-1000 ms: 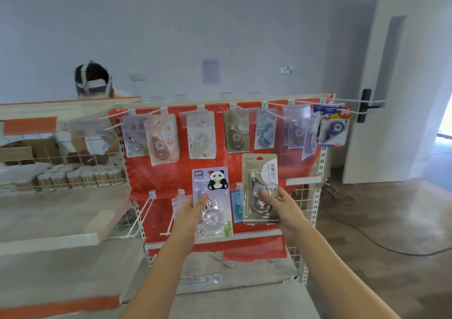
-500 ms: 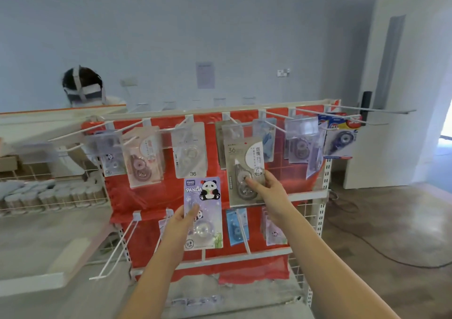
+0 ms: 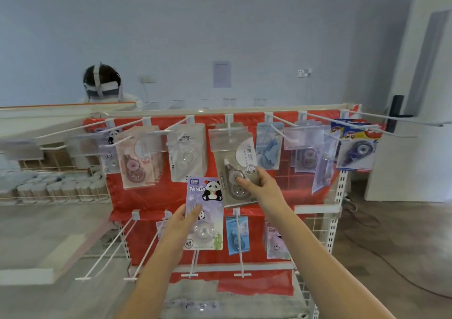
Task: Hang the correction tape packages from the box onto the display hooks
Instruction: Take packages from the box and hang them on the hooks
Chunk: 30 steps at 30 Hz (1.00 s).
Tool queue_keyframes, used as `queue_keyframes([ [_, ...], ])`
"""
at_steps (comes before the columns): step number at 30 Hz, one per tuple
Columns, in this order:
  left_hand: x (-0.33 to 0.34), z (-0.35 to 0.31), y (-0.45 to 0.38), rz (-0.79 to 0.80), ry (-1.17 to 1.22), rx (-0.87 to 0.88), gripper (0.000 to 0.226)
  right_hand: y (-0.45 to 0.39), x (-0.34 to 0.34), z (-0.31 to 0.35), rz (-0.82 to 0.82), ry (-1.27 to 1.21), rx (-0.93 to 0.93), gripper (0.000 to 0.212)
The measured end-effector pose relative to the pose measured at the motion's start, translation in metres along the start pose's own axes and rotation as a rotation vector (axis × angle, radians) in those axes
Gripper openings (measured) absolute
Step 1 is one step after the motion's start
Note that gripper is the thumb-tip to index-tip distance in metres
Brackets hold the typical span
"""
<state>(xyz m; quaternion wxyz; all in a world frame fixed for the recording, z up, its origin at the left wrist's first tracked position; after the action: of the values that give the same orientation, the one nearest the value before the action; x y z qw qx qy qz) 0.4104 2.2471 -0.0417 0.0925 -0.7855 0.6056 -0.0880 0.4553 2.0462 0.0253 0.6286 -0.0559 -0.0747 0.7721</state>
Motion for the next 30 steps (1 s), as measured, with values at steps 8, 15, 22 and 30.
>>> queue_keyframes([
  [8,0.007,0.016,-0.004,-0.033,0.080,-0.053,0.031,-0.024,-0.003,-0.007,-0.051,0.054,0.127,0.040],
  [15,-0.011,0.015,0.002,-0.064,0.132,-0.018,0.027,-0.071,-0.009,-0.015,-0.171,0.296,0.156,0.051],
  [22,-0.027,0.009,0.007,-0.098,0.130,0.002,0.026,-0.107,-0.008,-0.008,-0.213,0.484,0.179,0.063],
  [30,-0.040,0.011,0.014,-0.105,0.115,-0.009,0.035,-0.120,-0.007,-0.008,-0.177,0.475,0.203,0.067],
])
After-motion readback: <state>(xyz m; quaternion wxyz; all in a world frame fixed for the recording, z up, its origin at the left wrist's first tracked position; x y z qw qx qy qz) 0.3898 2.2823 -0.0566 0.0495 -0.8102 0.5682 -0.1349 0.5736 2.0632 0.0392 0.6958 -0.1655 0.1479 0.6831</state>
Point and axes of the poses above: each hand's wrist, its own y-axis away from the middle knuckle, its own x-axis out of the palm, z = x × y, the point moved 4 cm from there along -y, towards the middle knuckle, and after that the axes turned 9 degrees about x, right-handed, at the moved point
